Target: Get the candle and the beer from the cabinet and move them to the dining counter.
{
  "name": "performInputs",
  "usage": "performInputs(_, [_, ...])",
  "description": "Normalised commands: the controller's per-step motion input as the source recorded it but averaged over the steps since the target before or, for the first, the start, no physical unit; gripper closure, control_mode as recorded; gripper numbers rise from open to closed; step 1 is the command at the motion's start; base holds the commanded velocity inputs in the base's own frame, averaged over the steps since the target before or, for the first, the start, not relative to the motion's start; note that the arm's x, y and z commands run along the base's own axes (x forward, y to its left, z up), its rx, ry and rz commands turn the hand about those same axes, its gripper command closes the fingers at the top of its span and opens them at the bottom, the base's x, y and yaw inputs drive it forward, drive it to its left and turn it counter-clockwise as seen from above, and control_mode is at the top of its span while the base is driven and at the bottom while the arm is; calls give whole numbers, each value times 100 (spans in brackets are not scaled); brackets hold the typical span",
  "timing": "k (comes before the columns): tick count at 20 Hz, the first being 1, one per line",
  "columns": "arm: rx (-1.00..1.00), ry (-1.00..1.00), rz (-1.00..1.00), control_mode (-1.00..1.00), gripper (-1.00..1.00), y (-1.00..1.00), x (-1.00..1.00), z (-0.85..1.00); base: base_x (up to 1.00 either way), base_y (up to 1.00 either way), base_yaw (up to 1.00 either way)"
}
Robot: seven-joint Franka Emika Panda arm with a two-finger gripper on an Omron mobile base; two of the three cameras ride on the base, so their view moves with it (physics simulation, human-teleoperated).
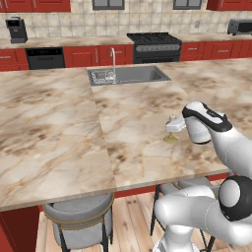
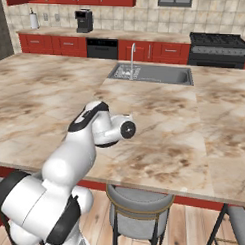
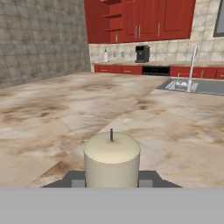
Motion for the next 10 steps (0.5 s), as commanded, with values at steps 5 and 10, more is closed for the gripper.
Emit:
performInputs(5, [0,0,2,-100,100,0,0,-31,0,0,0])
performInputs(10, [0,0,1,-100,100,0,0,-26,0,0,0])
